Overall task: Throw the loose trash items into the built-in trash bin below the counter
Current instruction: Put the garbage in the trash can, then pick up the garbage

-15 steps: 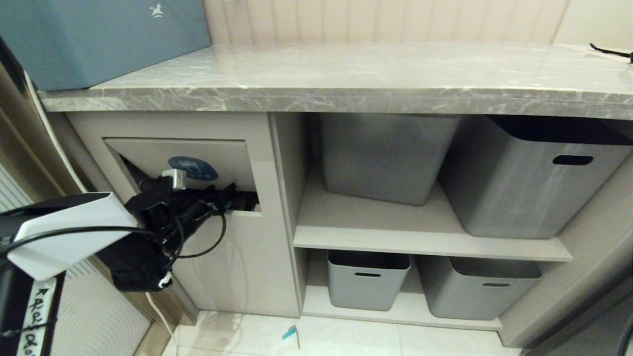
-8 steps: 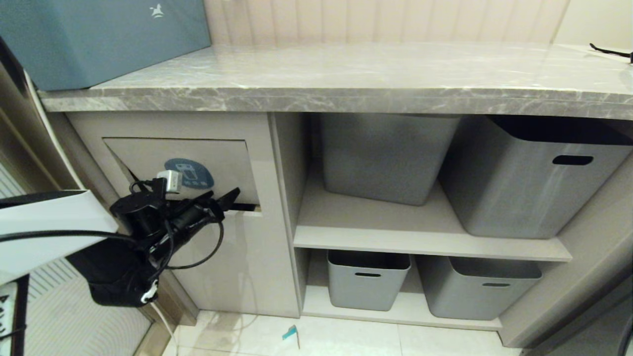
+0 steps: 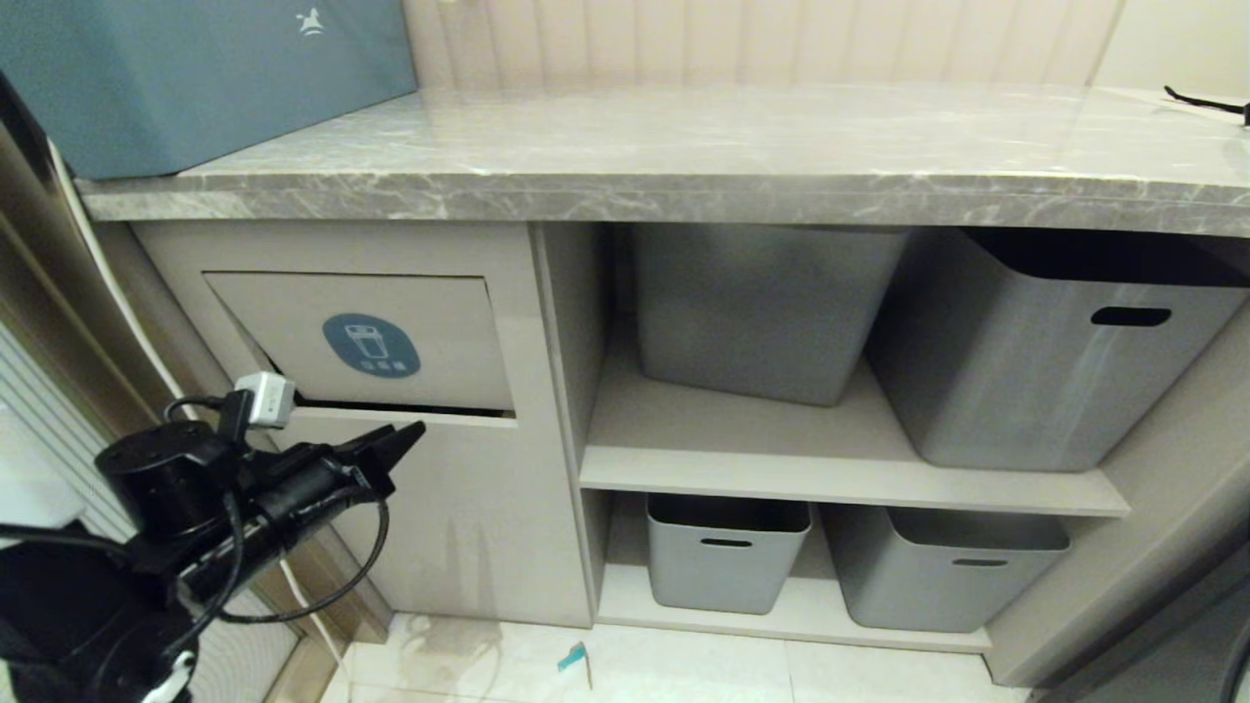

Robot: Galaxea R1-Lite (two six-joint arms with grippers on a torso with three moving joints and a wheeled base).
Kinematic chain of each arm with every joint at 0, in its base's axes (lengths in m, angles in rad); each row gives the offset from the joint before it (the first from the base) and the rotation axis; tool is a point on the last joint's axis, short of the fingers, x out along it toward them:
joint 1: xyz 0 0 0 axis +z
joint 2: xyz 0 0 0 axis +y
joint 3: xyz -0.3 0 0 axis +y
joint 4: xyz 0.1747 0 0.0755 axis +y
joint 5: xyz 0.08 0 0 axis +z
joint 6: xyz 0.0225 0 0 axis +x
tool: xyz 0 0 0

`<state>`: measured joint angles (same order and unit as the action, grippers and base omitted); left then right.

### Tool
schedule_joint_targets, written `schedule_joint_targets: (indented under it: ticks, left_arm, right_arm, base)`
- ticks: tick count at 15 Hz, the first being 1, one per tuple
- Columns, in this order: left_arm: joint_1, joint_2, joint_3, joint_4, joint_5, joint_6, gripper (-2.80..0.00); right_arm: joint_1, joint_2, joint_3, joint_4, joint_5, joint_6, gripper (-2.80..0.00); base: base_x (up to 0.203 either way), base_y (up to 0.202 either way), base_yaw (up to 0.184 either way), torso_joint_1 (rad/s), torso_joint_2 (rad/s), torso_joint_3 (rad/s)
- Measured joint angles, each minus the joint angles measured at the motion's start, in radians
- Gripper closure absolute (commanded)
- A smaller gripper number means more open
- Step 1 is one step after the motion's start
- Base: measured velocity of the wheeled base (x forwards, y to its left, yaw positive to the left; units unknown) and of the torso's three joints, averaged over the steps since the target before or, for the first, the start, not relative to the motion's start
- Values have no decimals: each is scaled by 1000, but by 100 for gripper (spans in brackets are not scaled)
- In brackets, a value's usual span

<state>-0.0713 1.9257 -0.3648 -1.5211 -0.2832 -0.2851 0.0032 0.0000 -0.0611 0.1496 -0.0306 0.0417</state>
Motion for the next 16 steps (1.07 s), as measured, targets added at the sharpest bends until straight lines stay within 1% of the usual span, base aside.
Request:
schedule_joint_targets:
  ticks: [3,4,6,9,11,12,13,14,16]
  left_arm:
    - [22,-143,76,1,-1,-26,0]
    - [24,-199,88,22,-3,-30,0]
    - [27,-323,93,127,-4,-33,0]
    - [27,-561,77,389,-6,-29,0]
    - [28,-736,77,598,-3,-1,0]
    - [28,-828,89,706,4,27,0]
    - [28,-926,108,817,17,63,0]
    - [29,-1010,129,906,33,92,0]
    - [29,-1187,181,1073,108,138,0]
  right_arm:
    - [0,0,0,0,0,0,0]
    - [0,0,0,0,0,0,0]
    - [0,0,0,0,0,0,0]
    - [0,0,0,0,0,0,0]
    - [0,0,0,0,0,0,0]
    - [0,0,0,0,0,0,0]
    - [0,0,0,0,0,0,0]
    - [0,0,0,0,0,0,0]
    - [0,0,0,0,0,0,0]
  base:
    - [0,0,0,0,0,0]
    - [0,0,0,0,0,0]
    - [0,0,0,0,0,0]
    - [0,0,0,0,0,0]
    - [0,0,0,0,0,0]
    - [0,0,0,0,0,0]
    - [0,0,0,0,0,0]
    - [0,0,0,0,0,0]
    - [0,0,0,0,0,0]
